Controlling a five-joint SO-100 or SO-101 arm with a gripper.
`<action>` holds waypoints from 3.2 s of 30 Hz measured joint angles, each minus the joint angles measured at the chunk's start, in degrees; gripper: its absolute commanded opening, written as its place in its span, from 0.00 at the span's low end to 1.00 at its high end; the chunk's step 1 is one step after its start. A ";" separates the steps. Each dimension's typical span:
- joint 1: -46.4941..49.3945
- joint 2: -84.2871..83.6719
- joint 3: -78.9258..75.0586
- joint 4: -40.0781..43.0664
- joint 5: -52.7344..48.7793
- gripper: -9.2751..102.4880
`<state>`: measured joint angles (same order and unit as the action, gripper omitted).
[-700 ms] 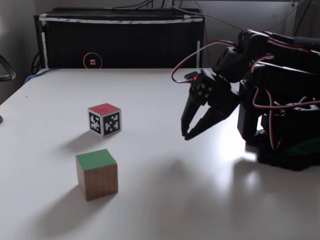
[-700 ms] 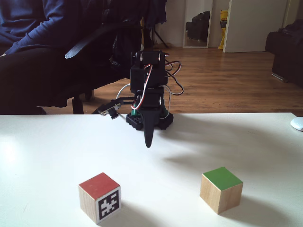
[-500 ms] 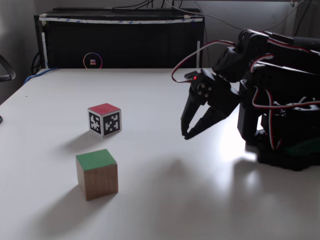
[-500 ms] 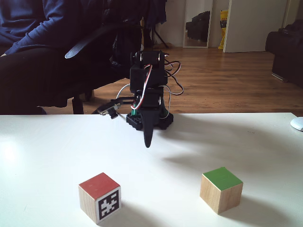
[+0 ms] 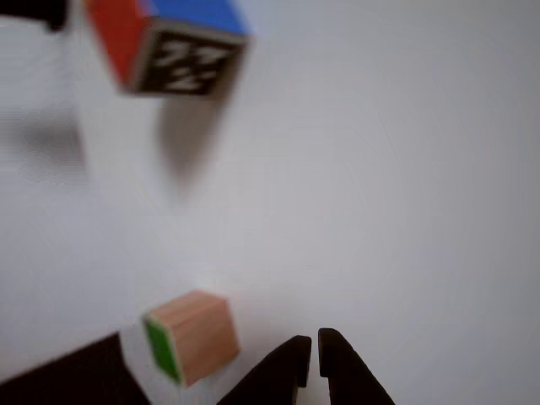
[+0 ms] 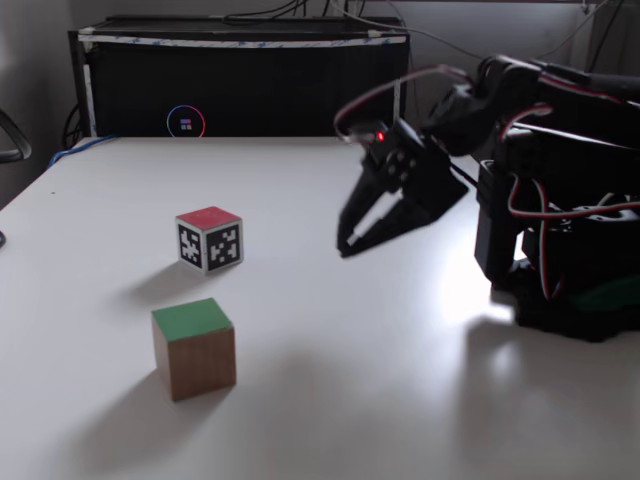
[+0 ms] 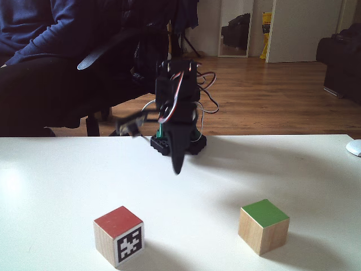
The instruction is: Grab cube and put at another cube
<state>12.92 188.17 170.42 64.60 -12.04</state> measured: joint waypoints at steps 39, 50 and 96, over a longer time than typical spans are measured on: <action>-19.07 -90.79 -68.82 6.15 6.86 0.44; -20.13 -103.36 -78.05 6.33 8.26 0.44; -21.27 -116.63 -88.95 6.68 9.93 0.21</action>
<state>-8.35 71.54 81.47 71.28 -2.11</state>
